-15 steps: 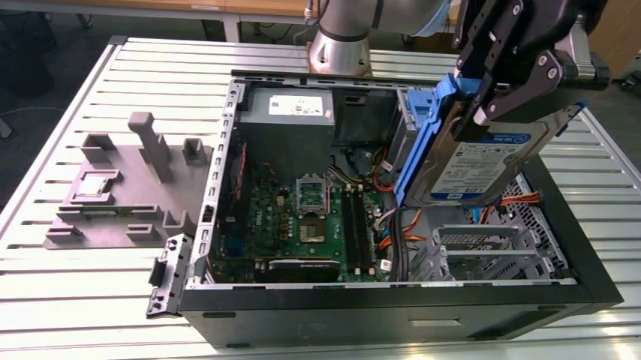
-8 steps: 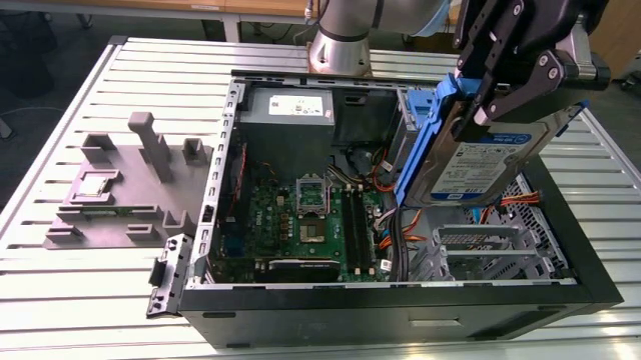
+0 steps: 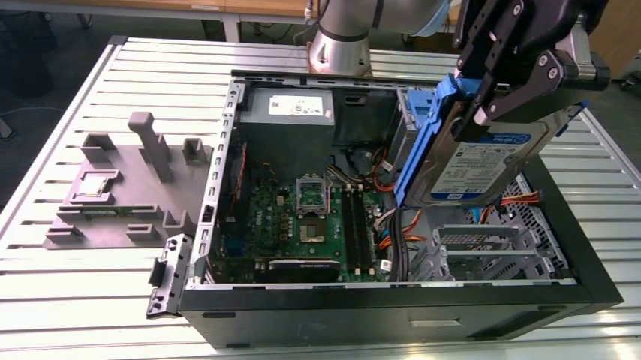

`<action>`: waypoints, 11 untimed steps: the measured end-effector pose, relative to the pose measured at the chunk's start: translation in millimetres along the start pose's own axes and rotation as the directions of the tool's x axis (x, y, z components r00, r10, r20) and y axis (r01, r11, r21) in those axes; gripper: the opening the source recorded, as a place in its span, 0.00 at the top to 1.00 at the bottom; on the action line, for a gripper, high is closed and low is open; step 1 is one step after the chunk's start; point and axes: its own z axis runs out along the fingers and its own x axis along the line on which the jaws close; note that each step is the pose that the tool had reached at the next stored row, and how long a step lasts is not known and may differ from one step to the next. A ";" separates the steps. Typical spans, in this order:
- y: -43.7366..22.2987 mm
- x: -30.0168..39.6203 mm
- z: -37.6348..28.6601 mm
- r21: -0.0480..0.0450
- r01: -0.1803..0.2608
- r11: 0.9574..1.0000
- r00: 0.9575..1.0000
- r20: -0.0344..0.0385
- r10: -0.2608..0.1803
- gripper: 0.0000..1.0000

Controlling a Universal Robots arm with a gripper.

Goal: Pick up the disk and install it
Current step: 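Insert the disk into the insertion slot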

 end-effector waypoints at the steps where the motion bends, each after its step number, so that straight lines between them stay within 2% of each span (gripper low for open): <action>1: 0.0 0.0 0.0 0.000 0.000 1.000 1.000 0.000 0.000 0.64; 5: -1.2 0.0 0.1 0.000 0.000 1.000 1.000 0.000 0.000 0.64; 11: -12.8 0.2 1.7 0.000 0.000 1.000 1.000 0.000 0.000 0.64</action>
